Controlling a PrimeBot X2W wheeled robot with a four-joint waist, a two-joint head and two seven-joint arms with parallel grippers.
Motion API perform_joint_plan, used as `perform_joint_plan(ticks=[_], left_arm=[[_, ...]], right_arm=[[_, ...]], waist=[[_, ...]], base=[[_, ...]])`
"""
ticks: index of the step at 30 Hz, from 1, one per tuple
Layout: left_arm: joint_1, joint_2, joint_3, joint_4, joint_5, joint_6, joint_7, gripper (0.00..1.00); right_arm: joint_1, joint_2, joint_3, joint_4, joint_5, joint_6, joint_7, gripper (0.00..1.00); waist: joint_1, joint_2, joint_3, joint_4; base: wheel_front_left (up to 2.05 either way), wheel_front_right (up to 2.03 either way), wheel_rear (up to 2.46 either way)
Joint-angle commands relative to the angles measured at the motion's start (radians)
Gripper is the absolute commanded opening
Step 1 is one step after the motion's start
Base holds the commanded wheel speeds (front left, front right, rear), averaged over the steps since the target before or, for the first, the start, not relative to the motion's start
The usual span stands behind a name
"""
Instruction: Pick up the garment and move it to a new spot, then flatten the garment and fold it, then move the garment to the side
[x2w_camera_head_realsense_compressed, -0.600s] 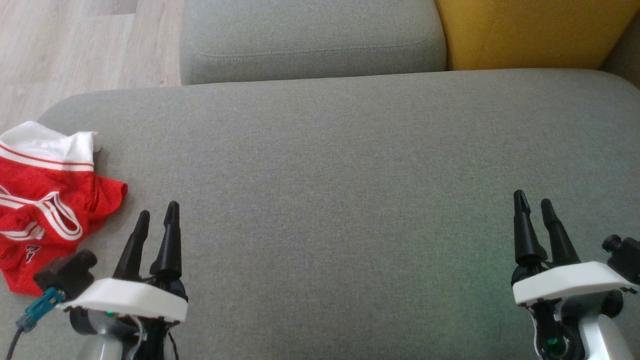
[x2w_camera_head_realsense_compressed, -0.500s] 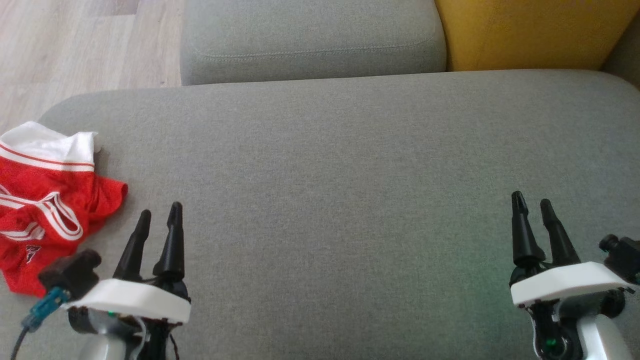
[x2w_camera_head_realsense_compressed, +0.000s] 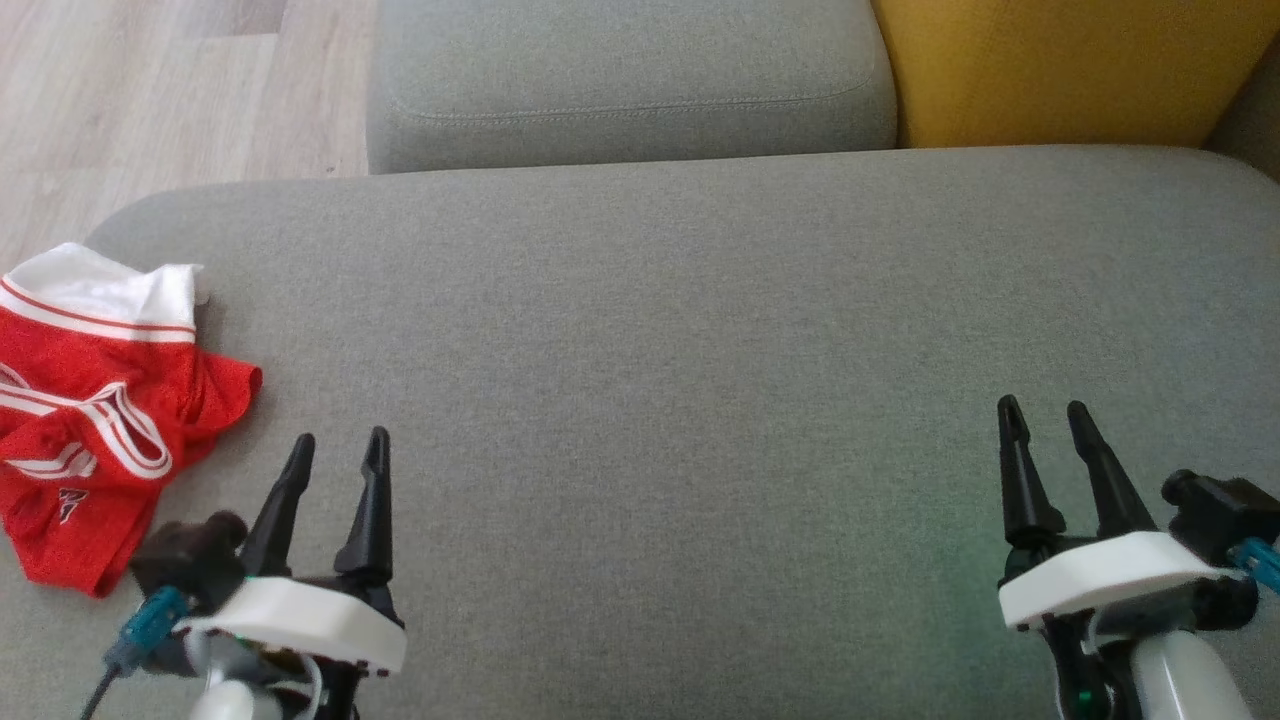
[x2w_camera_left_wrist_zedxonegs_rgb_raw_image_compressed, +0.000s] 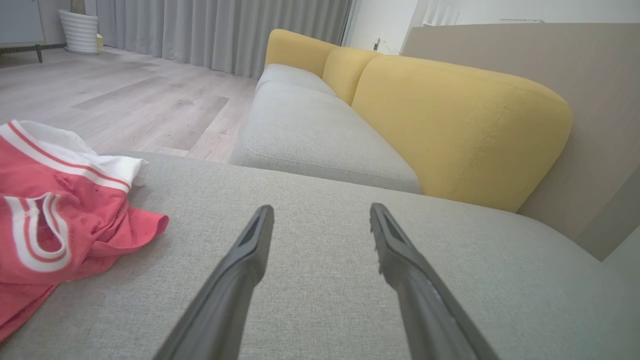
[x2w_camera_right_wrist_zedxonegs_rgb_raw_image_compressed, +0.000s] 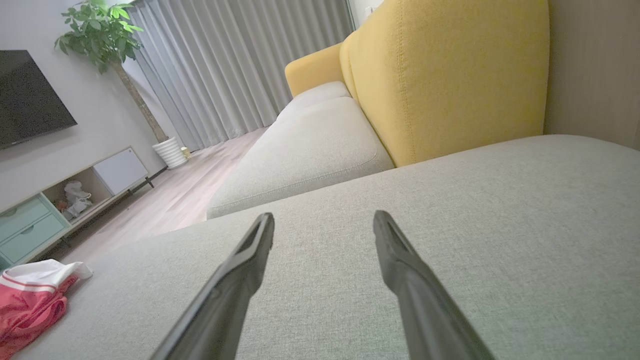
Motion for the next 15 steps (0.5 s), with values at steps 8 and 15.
perform_joint_plan(ticks=[8,15], left_arm=[[-0.027,0.037,-0.002,-0.030,0.107,0.024,-0.032,1.00],[-0.022,0.043,-0.022,-0.008,0.176,0.037,-0.053,1.00]], right_arm=[[-0.009,0.005,0.017,-0.036,-0.113,0.006,-0.025,1.00],[-0.001,0.011,0.020,-0.033,-0.192,0.007,-0.035,1.00]], waist=[[0.0000,0.0000,-0.003,0.003],[0.0000,0.0000,-0.005,0.004]], base=[[0.00,0.00,0.00],[0.00,0.00,0.00]])
